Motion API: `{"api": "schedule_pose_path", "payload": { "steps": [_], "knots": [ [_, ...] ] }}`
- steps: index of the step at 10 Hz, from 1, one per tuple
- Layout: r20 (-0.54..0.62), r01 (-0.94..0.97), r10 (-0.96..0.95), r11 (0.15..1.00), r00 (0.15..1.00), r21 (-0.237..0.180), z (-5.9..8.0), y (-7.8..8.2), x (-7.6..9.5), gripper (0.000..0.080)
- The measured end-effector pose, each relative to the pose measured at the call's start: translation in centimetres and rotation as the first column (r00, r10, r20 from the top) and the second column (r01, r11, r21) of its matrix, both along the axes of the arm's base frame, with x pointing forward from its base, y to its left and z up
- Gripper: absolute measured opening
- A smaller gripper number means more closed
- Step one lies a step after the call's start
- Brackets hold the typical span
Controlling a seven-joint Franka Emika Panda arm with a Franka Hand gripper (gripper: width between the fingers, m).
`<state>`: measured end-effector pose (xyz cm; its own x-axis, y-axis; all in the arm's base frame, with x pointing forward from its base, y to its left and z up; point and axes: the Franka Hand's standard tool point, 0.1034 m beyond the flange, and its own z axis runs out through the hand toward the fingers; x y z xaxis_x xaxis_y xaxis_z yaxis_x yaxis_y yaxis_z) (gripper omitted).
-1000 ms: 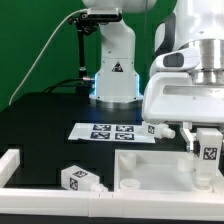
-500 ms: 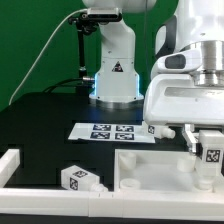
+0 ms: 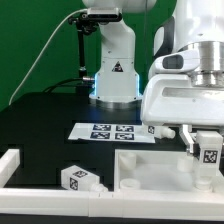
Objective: Assemble one leg
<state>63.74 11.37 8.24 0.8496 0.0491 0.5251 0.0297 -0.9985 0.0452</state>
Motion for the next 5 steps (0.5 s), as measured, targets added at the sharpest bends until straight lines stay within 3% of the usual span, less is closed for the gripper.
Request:
{"api": "schedule_pose_path", "payload": {
  "steps": [5],
  "knots": [
    [-0.014, -0.008, 0.008, 1.000, 1.000, -0.006, -0.78, 0.11, -0.45, 0.0278]
  ]
}}
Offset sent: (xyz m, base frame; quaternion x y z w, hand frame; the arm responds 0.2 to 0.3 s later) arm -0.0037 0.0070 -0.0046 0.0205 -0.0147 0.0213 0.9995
